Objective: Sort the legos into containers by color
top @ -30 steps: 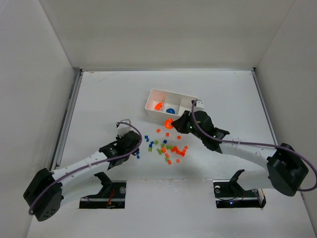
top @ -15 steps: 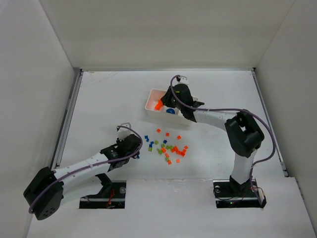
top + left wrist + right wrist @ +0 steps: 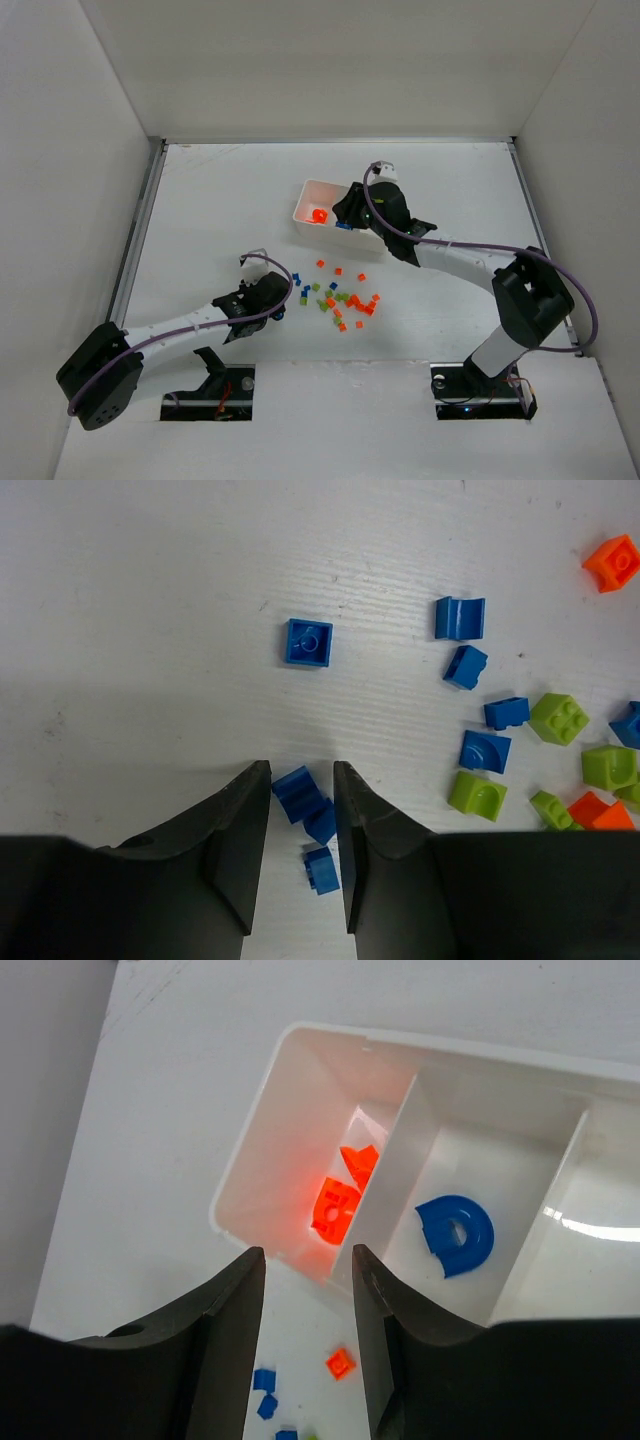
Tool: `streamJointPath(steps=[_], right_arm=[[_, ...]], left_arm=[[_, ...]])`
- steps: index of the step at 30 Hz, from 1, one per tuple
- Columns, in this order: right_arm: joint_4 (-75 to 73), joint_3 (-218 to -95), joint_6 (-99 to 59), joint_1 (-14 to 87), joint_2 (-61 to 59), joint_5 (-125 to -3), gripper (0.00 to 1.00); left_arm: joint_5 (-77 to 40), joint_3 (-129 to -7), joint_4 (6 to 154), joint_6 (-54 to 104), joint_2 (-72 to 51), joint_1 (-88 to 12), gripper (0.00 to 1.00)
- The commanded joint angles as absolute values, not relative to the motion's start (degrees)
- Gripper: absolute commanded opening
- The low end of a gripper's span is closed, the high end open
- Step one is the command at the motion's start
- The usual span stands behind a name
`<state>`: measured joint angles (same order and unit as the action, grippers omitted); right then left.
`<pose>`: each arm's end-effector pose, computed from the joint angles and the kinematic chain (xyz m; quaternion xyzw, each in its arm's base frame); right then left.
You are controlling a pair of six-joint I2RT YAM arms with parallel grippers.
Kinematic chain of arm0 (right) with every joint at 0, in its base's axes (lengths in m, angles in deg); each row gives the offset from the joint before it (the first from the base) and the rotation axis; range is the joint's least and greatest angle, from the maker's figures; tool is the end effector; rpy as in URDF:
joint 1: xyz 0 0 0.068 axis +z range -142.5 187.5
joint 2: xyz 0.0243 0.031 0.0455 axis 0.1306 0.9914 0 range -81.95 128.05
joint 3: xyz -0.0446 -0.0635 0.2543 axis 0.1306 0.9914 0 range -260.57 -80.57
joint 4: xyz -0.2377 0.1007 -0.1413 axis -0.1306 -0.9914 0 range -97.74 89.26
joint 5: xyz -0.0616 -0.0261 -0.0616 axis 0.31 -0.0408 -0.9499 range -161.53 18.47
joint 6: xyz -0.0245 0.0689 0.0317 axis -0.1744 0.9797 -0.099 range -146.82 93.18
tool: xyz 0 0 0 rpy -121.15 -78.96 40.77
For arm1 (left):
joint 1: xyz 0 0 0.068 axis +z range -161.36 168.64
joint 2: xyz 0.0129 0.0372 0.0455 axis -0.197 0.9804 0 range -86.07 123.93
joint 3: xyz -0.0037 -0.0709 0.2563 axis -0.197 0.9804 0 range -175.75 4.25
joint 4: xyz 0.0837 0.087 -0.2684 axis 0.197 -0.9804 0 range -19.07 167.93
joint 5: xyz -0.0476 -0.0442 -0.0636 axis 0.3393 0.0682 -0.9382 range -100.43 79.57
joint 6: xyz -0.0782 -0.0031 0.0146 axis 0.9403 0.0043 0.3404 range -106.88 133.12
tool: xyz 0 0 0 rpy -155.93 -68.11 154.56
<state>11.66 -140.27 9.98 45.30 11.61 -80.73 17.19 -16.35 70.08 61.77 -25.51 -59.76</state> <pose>0.3495 0.2572 0.2119 0.0380 0.8241 0.2874 0.4867 0.1813 -0.1563 0.1037 -0.0878 0.9058 -0.1144 0.3984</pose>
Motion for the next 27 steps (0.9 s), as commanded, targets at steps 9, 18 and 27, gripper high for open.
streamJointPath(steps=[9, 18, 27], right_arm=[[14.9, -126.72, 8.51, 48.68, -2.66, -83.57, 0.47], [14.29, -118.45, 8.6, 47.8, -13.39, -83.66, 0.49], [13.41, -110.2, 9.91, 47.18, -19.89, -84.45, 0.49]], left_arm=[[21.91, -16.58, 69.33, 67.09, -20.76, -63.52, 0.24], [25.95, -20.45, 65.19, 66.39, -14.79, -67.3, 0.21], [28.42, -24.22, 62.29, 65.6, -16.62, -68.01, 0.1]])
